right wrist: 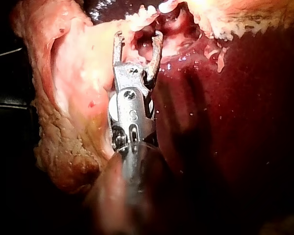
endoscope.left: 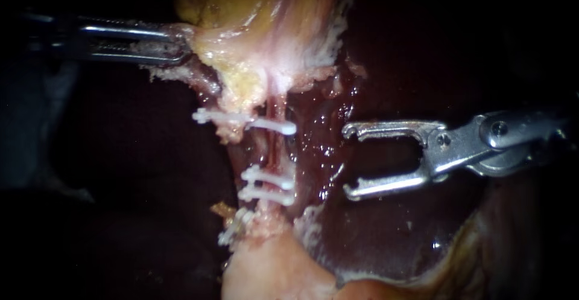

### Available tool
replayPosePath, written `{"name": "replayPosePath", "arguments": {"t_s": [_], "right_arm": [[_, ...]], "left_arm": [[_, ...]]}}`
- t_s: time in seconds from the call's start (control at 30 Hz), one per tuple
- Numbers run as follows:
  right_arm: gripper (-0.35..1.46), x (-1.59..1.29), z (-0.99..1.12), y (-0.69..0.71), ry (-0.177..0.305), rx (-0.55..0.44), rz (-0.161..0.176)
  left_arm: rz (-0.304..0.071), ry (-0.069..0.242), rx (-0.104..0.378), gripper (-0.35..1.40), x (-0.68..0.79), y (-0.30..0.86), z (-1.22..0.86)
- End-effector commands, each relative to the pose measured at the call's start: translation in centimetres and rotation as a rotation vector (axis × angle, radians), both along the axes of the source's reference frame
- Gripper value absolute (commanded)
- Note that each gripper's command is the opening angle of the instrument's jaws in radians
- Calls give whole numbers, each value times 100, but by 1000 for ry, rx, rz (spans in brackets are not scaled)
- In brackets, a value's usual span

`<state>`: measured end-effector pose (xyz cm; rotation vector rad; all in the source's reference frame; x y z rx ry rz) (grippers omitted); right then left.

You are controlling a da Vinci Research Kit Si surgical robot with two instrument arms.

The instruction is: Going back third clip right tube

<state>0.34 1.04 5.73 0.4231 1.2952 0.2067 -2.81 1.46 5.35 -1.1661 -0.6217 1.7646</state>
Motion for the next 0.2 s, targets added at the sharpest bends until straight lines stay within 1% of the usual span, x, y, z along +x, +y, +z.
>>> {"name": "replayPosePath", "arguments": {"t_s": [0.03,0.2], "right_arm": [[50,0,0,0,0,0,0],[50,0,0,0,0,0,0]], "left_arm": [[1,0,1,-35,1,0,-1],[1,0,1,-35,1,0,-1]]}}
